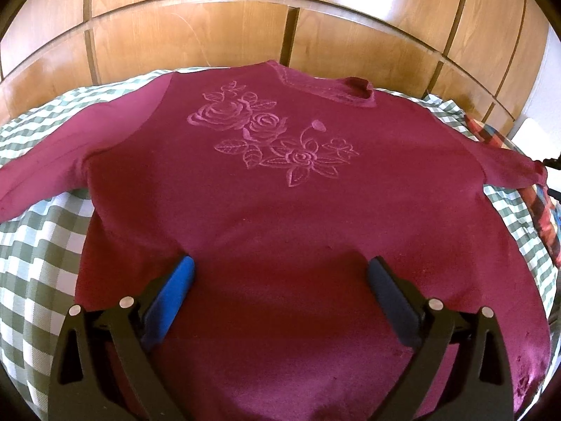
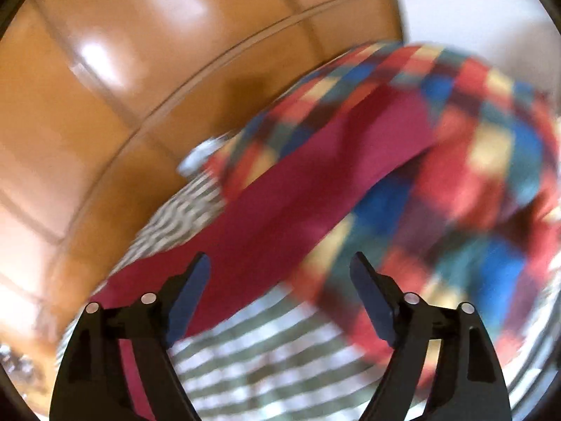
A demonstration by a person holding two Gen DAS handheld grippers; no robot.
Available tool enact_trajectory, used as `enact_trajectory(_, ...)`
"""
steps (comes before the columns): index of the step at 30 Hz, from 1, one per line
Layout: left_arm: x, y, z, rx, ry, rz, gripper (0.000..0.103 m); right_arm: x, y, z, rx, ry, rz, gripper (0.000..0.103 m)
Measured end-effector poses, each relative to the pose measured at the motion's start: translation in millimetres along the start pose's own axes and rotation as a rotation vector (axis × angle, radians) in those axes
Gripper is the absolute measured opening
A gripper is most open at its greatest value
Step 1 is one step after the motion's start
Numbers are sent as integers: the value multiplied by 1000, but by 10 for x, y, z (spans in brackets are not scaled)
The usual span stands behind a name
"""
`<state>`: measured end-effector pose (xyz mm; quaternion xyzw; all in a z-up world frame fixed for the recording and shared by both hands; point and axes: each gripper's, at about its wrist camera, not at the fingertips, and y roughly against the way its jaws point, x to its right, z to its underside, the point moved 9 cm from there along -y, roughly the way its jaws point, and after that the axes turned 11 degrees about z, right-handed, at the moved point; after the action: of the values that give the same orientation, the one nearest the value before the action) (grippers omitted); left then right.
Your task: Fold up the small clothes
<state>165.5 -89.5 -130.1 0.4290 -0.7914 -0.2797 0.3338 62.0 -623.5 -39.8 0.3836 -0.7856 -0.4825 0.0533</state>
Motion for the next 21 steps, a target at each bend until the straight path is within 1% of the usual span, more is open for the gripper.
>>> enact_trajectory(1,3,2,1,0,-2,-3,99,-30,-5,57,-2,9,-2,72)
enact_trajectory(2,7,6,2,-1,-3,-6,99,-44,-36,111,2,12,12,69)
enact_trajectory(4,8,19,8,0,-4,-7,99,16,-82,129,6,-29,23,53)
enact_trajectory(5,6,25,11,1,-4,-7,99,83,-114,116,4,-72,18,50)
enact_trajectory(7,5,40,24,5,-1,-2,99,200,-151,68,16,-115,33,42)
enact_trajectory(10,1,39,26,7,2,2,99,353,-196,-52,39,-159,56,40)
enact_trajectory(12,3,30,27,3,-3,-3,99,399,-277,-166,37,-188,53,40)
enact_trajectory(14,6,22,27,0,-5,-3,100,422,-347,-262,51,-203,77,40)
enact_trajectory(16,7,20,29,-1,-5,-4,100,446,-392,-358,61,-210,112,25)
enact_trajectory(18,10,18,33,-3,-7,-5,100,425,-378,-416,68,-195,124,16)
enact_trajectory(19,13,12,31,-4,-7,-5,100,386,-340,-447,77,-181,132,14)
enact_trajectory(21,13,7,29,-5,-7,-5,100,201,-168,-532,129,-98,161,13)
